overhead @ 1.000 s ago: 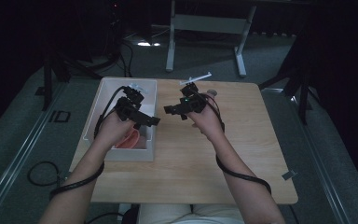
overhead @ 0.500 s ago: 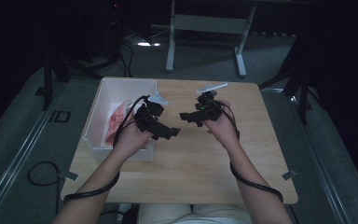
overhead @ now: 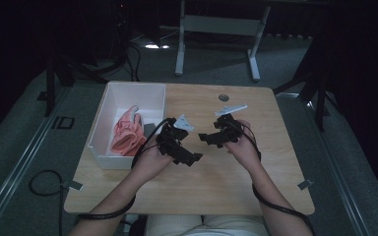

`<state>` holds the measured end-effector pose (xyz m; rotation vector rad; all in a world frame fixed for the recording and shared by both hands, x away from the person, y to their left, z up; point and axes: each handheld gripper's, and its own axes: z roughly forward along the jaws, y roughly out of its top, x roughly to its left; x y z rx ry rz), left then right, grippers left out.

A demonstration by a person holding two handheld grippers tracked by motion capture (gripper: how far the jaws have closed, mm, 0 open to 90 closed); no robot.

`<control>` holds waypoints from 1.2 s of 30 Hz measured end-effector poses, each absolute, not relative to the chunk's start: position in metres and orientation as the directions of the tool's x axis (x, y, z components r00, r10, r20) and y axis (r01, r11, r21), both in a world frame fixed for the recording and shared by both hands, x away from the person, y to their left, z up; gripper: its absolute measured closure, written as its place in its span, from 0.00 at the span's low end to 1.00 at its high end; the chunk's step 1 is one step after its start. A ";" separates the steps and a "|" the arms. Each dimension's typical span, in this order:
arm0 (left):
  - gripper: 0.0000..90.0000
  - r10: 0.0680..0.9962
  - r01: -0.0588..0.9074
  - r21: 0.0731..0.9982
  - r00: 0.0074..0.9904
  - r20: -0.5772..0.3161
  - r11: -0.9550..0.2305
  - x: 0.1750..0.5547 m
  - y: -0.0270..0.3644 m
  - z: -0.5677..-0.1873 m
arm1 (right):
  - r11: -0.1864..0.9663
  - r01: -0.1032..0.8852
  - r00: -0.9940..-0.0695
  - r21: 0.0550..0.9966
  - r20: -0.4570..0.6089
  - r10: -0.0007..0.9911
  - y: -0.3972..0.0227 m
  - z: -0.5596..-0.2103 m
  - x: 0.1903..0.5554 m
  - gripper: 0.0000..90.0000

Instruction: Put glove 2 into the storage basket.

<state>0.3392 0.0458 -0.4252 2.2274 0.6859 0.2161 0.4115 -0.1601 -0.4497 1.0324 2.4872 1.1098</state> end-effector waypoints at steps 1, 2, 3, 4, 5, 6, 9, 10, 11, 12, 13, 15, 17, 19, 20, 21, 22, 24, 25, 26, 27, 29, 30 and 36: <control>0.01 0.528 0.403 0.733 0.846 -0.070 -0.549 0.336 0.042 -0.432 | 0.472 0.508 -0.732 0.721 0.073 0.677 -0.164 -0.454 0.409 0.19; 0.01 0.523 0.404 0.729 0.849 -0.074 -0.552 0.335 0.039 -0.436 | 0.473 0.507 -0.735 0.720 0.075 0.674 -0.167 -0.458 0.407 0.19; 0.01 0.523 0.404 0.729 0.849 -0.074 -0.552 0.335 0.039 -0.436 | 0.470 0.512 -0.732 0.719 0.077 0.677 -0.169 -0.460 0.406 0.19; 0.01 0.516 0.393 0.724 0.855 -0.060 -0.567 0.333 0.034 -0.442 | 0.468 0.513 -0.731 0.719 0.080 0.678 -0.171 -0.463 0.405 0.19; 0.01 0.516 0.393 0.724 0.855 -0.060 -0.567 0.333 0.034 -0.442 | 0.468 0.513 -0.731 0.719 0.080 0.678 -0.171 -0.463 0.405 0.19; 0.01 0.513 0.392 0.716 0.857 -0.055 -0.577 0.332 0.031 -0.446 | 0.467 0.513 -0.732 0.720 0.083 0.676 -0.173 -0.465 0.405 0.19; 0.01 0.505 0.381 0.716 0.862 -0.047 -0.584 0.327 0.022 -0.458 | 0.472 0.516 -0.731 0.715 0.079 0.678 -0.179 -0.478 0.400 0.19; 0.01 0.495 0.374 0.710 0.868 -0.041 -0.596 0.327 0.021 -0.461 | 0.472 0.519 -0.729 0.713 0.081 0.680 -0.180 -0.480 0.399 0.19; 0.01 0.495 0.374 0.710 0.868 -0.041 -0.596 0.327 0.021 -0.461 | 0.472 0.519 -0.729 0.713 0.081 0.680 -0.180 -0.480 0.399 0.19; 0.01 0.490 0.372 0.705 0.871 -0.040 -0.603 0.326 0.018 -0.465 | 0.470 0.520 -0.728 0.714 0.083 0.680 -0.182 -0.484 0.398 0.19; 0.01 0.488 0.369 0.705 0.872 -0.037 -0.606 0.326 0.017 -0.467 | 0.469 0.524 -0.727 0.711 0.086 0.682 -0.183 -0.489 0.397 0.19; 0.01 0.483 0.367 0.700 0.875 -0.036 -0.612 0.326 0.015 -0.474 | 0.475 0.524 -0.728 0.707 0.083 0.680 -0.186 -0.498 0.395 0.19; 0.01 0.484 0.370 0.705 0.874 -0.044 -0.604 0.325 0.014 -0.477 | 0.472 0.526 -0.728 0.708 0.086 0.681 -0.188 -0.503 0.394 0.19; 0.01 0.482 0.370 0.713 0.875 -0.052 -0.595 0.324 0.013 -0.483 | 0.473 0.523 -0.728 0.709 0.083 0.680 -0.190 -0.507 0.393 0.19; 0.01 0.485 0.371 0.718 0.873 -0.052 -0.589 0.323 0.012 -0.487 | 0.474 0.513 -0.737 0.716 0.083 0.671 -0.192 -0.513 0.391 0.19; 0.01 0.481 0.362 0.718 0.876 -0.044 -0.595 0.323 0.012 -0.492 | 0.476 0.515 -0.736 0.713 0.083 0.672 -0.193 -0.516 0.390 0.18; 0.01 0.481 0.362 0.718 0.876 -0.044 -0.595 0.323 0.012 -0.492 | 0.476 0.515 -0.736 0.713 0.083 0.672 -0.193 -0.516 0.390 0.18; 0.01 0.477 0.360 0.726 0.877 -0.051 -0.585 0.321 0.012 -0.501 | 0.473 0.511 -0.739 0.718 0.086 0.669 -0.196 -0.523 0.388 0.18; 0.01 0.477 0.360 0.726 0.877 -0.051 -0.585 0.321 0.012 -0.501 | 0.473 0.511 -0.739 0.718 0.086 0.669 -0.196 -0.523 0.388 0.18; 0.01 0.478 0.364 0.723 0.877 -0.053 -0.587 0.321 0.011 -0.504 | 0.469 0.514 -0.737 0.718 0.090 0.670 -0.197 -0.526 0.387 0.18; 0.01 0.471 0.358 0.723 0.881 -0.052 -0.591 0.320 0.012 -0.509 | 0.469 0.514 -0.737 0.718 0.091 0.669 -0.198 -0.531 0.385 0.18; 0.01 0.473 0.360 0.720 0.880 -0.049 -0.594 0.320 0.012 -0.513 | 0.469 0.513 -0.739 0.719 0.092 0.667 -0.198 -0.533 0.384 0.18; 0.01 0.474 0.361 0.718 0.879 -0.049 -0.595 0.320 0.012 -0.516 | 0.465 0.512 -0.741 0.722 0.097 0.665 -0.200 -0.538 0.383 0.18; 0.01 0.475 0.369 0.719 0.878 -0.063 -0.588 0.320 0.011 -0.532 | 0.458 0.500 -0.742 0.735 0.090 0.665 -0.202 -0.548 0.380 0.17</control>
